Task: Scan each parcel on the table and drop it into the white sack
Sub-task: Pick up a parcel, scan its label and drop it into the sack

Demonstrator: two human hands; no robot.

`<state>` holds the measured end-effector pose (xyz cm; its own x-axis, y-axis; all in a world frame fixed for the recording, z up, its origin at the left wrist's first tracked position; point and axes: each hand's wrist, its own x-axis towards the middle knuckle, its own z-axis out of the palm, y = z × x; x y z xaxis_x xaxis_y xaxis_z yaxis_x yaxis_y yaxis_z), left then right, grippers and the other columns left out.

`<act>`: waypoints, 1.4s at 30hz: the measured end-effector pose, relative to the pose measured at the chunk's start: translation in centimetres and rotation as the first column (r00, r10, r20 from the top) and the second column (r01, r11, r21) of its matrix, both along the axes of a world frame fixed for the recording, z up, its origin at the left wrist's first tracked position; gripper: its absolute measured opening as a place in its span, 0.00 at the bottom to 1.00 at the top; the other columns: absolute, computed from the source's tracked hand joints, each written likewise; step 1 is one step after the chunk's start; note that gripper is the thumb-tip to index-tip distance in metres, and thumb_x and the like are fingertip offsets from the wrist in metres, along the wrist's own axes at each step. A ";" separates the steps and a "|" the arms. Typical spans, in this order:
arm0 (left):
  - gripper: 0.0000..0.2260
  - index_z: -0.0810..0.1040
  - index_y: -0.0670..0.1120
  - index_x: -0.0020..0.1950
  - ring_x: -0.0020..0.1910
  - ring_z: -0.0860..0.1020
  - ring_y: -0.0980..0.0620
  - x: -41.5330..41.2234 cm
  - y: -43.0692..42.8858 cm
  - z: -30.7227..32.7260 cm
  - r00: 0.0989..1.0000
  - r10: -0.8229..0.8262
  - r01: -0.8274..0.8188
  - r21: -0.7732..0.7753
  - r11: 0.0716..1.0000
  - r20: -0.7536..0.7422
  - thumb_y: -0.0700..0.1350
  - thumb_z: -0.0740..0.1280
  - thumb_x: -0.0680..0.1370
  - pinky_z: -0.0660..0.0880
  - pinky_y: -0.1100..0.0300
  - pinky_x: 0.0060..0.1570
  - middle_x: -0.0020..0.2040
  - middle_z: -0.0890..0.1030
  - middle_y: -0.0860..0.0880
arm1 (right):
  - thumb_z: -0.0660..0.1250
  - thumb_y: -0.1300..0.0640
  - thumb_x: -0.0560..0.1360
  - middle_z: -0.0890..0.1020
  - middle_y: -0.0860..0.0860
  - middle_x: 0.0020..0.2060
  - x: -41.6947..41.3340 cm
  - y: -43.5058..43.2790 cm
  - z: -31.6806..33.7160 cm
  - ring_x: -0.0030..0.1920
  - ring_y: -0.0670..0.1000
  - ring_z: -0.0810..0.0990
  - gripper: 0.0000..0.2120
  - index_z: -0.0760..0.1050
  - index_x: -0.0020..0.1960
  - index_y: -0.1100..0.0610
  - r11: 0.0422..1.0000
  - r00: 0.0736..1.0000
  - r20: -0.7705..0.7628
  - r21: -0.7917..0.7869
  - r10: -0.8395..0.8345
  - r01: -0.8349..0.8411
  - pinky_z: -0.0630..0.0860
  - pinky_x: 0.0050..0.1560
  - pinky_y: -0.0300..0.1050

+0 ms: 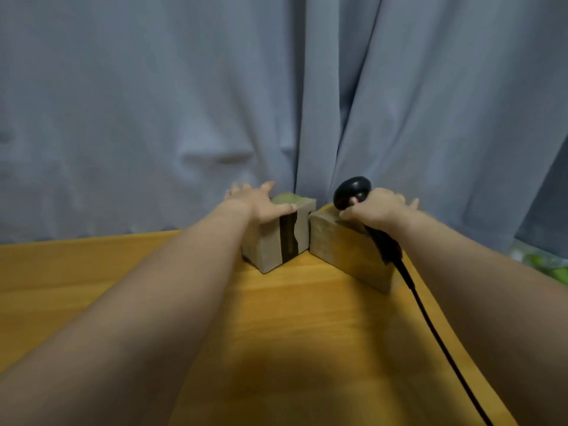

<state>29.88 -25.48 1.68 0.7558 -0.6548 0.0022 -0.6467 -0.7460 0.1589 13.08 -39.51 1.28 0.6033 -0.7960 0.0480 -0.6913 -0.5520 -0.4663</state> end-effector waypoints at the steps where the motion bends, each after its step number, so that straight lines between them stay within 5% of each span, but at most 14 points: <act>1: 0.38 0.53 0.56 0.78 0.76 0.54 0.39 0.6 -0.5 -0.2 0.995 -0.008 0.010 0.021 1.000 -0.096 0.71 0.59 0.73 0.54 0.45 0.72 0.78 0.57 0.42 | 0.67 0.41 0.74 0.73 0.59 0.65 -0.2 -0.5 -0.3 0.64 0.62 0.69 0.29 0.70 0.67 0.59 0.992 0.996 0.084 0.128 -0.004 -0.007 0.60 0.69 0.60; 4: 0.35 0.58 0.57 0.77 0.70 0.66 0.42 1.9 -0.8 -1.6 0.953 -0.070 0.043 -0.097 0.994 -0.294 0.62 0.67 0.73 0.67 0.49 0.66 0.74 0.64 0.46 | 0.71 0.45 0.73 0.74 0.56 0.55 -1.0 -1.3 -0.8 0.49 0.56 0.74 0.30 0.68 0.68 0.59 0.900 0.964 0.265 0.424 -0.021 -0.097 0.70 0.50 0.51; 11: 0.35 0.60 0.58 0.76 0.64 0.70 0.43 -0.3 2.3 -2.4 0.962 -0.084 0.038 -0.178 0.983 -0.261 0.60 0.70 0.72 0.72 0.52 0.60 0.70 0.68 0.46 | 0.72 0.48 0.71 0.75 0.57 0.49 -3.0 0.9 0.8 0.44 0.58 0.74 0.24 0.68 0.61 0.56 0.858 0.993 0.099 0.502 0.066 -0.107 0.69 0.35 0.48; 23: 0.34 0.61 0.57 0.75 0.64 0.71 0.44 -12.6 22.1 -1.8 0.965 0.004 -0.046 -0.154 0.987 -0.263 0.59 0.70 0.72 0.73 0.54 0.58 0.70 0.70 0.46 | 0.72 0.50 0.68 0.80 0.58 0.52 -12.5 16.7 0.6 0.50 0.61 0.80 0.23 0.73 0.60 0.55 0.834 0.965 0.015 0.498 0.263 -0.236 0.78 0.56 0.56; 28: 0.37 0.54 0.60 0.77 0.65 0.68 0.41 -17.9 29.8 -1.6 0.956 0.015 -0.039 -0.076 0.996 -0.293 0.61 0.68 0.73 0.70 0.53 0.60 0.70 0.64 0.42 | 0.71 0.51 0.70 0.78 0.56 0.52 -17.0 23.5 1.0 0.50 0.58 0.78 0.21 0.72 0.60 0.54 0.786 0.924 0.006 0.523 0.382 -0.328 0.77 0.50 0.50; 31: 0.43 0.48 0.56 0.79 0.66 0.66 0.40 -20.1 32.4 -1.9 0.981 0.057 -0.081 -0.127 0.989 -0.186 0.59 0.70 0.71 0.68 0.51 0.62 0.70 0.62 0.42 | 0.71 0.50 0.69 0.78 0.55 0.51 -18.5 25.6 0.8 0.50 0.57 0.77 0.19 0.73 0.58 0.54 0.812 0.936 0.075 0.476 0.344 -0.337 0.76 0.54 0.52; 33: 0.49 0.41 0.52 0.79 0.68 0.63 0.42 -21.5 33.9 -2.3 0.990 0.096 -0.087 -0.094 0.992 0.101 0.59 0.71 0.70 0.66 0.48 0.65 0.71 0.61 0.43 | 0.71 0.49 0.69 0.78 0.55 0.49 -18.9 26.2 0.4 0.50 0.57 0.77 0.16 0.75 0.54 0.54 0.846 0.945 0.155 0.422 0.287 -0.326 0.74 0.58 0.54; 36: 0.49 0.40 0.47 0.79 0.71 0.60 0.45 -22.8 36.4 -3.8 0.869 -0.032 -0.023 0.104 0.994 0.493 0.61 0.69 0.71 0.61 0.47 0.68 0.73 0.59 0.46 | 0.70 0.46 0.68 0.78 0.52 0.43 -19.2 26.6 -0.1 0.53 0.59 0.77 0.11 0.74 0.45 0.51 0.907 0.940 0.211 0.271 0.270 -0.321 0.69 0.65 0.62; 39: 0.37 0.51 0.52 0.79 0.72 0.59 0.47 -23.1 38.2 -5.4 0.915 -0.171 0.112 0.175 0.978 0.367 0.62 0.63 0.76 0.58 0.49 0.69 0.74 0.60 0.50 | 0.69 0.49 0.70 0.76 0.51 0.37 -19.7 28.1 0.3 0.46 0.56 0.77 0.07 0.73 0.41 0.51 0.914 0.911 0.306 0.207 0.278 -0.348 0.76 0.49 0.52; 42: 0.22 0.65 0.50 0.73 0.69 0.66 0.47 -22.9 38.1 -5.4 0.974 -0.082 0.130 -0.221 0.967 0.214 0.56 0.58 0.81 0.63 0.51 0.65 0.70 0.69 0.48 | 0.67 0.56 0.75 0.72 0.49 0.31 -19.8 29.9 0.3 0.35 0.48 0.72 0.08 0.71 0.38 0.53 0.888 0.853 0.418 0.190 0.314 -0.420 0.65 0.34 0.43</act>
